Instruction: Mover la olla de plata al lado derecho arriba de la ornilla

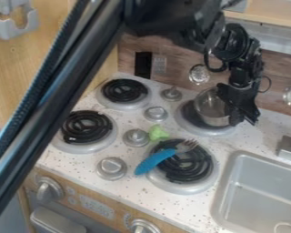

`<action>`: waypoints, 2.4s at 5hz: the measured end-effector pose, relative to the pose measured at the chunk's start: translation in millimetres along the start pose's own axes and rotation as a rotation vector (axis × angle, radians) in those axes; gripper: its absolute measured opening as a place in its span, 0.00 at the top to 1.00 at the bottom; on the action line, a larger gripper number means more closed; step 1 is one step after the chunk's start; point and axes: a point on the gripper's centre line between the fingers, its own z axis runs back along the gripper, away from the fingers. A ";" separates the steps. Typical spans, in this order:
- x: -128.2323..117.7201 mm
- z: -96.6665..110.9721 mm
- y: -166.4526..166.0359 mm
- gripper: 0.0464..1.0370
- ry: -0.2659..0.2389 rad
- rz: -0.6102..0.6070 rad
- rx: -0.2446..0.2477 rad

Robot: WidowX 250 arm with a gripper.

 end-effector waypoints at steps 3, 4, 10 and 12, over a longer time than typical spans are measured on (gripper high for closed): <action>-1.6 -17.2 20.1 0.96 0.059 0.051 0.059; -7.6 -23.2 15.5 0.78 0.033 0.090 0.032; -116.0 85.2 24.7 0.04 0.086 0.328 -0.003; -134.4 98.1 50.5 0.04 0.247 0.462 -0.053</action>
